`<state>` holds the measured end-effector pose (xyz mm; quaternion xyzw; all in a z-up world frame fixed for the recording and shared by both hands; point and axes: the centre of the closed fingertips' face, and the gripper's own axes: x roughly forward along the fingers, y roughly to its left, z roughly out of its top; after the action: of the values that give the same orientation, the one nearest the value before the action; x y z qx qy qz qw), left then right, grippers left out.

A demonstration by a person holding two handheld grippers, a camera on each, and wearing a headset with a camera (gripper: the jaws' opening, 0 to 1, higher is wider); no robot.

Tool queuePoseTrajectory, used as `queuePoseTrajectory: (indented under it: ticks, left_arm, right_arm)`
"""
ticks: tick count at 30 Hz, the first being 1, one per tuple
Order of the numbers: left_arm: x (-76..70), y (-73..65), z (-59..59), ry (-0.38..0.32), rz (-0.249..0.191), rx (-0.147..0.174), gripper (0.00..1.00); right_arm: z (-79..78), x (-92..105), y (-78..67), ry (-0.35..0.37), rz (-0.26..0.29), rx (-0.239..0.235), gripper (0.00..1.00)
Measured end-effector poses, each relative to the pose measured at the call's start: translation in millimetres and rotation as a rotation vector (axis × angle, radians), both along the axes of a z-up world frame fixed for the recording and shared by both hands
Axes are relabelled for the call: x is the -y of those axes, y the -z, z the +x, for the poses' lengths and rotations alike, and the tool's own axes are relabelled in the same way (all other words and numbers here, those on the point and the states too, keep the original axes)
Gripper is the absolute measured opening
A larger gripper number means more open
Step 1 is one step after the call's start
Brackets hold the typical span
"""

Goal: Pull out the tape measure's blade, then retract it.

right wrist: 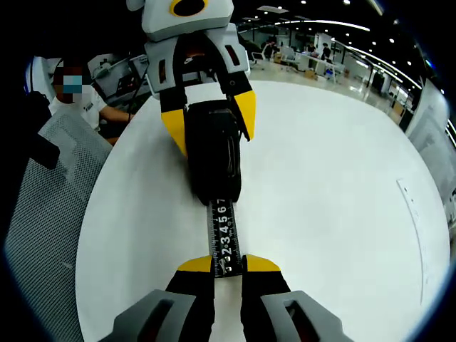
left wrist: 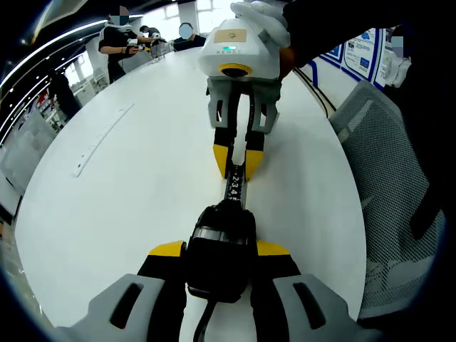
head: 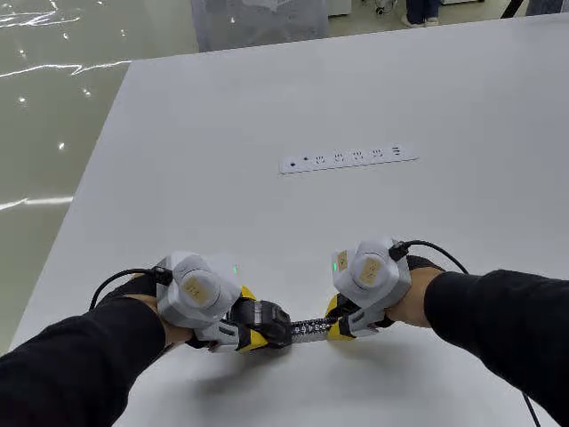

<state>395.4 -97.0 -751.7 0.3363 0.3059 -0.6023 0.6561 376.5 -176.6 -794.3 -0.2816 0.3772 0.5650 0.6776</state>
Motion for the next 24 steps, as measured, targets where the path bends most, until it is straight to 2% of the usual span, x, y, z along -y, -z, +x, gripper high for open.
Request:
queuePoseTrajectory:
  ticks: [24]
  left_arm:
    - [0.0,0.8,0.0,0.003,0.003,0.002,0.29]
  right_arm:
    - [-2.0,13.3,0.5,0.004,-0.009,-0.001,0.08]
